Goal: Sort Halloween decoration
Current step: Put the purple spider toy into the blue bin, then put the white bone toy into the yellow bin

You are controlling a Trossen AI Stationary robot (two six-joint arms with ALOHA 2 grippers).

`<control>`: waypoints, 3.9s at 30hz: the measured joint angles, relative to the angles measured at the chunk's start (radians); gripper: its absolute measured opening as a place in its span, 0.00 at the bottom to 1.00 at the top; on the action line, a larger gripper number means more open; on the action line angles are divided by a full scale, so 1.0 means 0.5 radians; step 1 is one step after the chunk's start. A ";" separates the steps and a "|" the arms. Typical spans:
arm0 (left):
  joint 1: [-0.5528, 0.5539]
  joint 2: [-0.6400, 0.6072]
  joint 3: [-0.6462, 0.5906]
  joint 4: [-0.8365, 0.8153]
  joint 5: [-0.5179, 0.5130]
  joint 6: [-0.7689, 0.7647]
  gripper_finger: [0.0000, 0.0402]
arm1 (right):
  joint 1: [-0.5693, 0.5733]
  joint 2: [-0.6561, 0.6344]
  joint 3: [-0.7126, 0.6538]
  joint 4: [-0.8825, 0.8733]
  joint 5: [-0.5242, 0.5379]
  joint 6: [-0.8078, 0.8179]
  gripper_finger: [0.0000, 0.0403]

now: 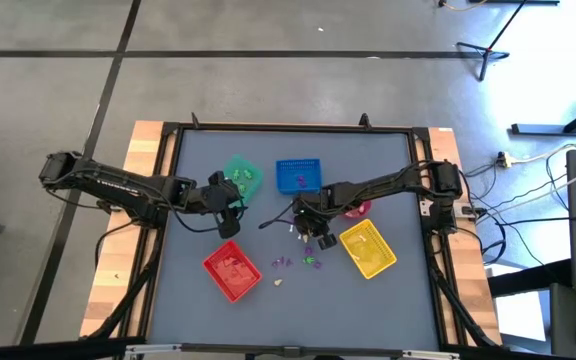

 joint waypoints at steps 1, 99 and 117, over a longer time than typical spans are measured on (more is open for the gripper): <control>0.000 0.000 0.000 0.000 0.000 0.000 0.36 | 0.000 0.000 0.000 0.000 -0.001 0.000 0.20; 0.000 0.000 0.000 0.210 0.056 0.002 0.36 | -0.381 -0.123 0.813 -0.797 0.556 -0.045 0.48; -0.060 0.035 0.001 0.862 0.107 0.070 0.36 | -0.379 -0.463 0.813 -1.223 0.432 0.171 0.48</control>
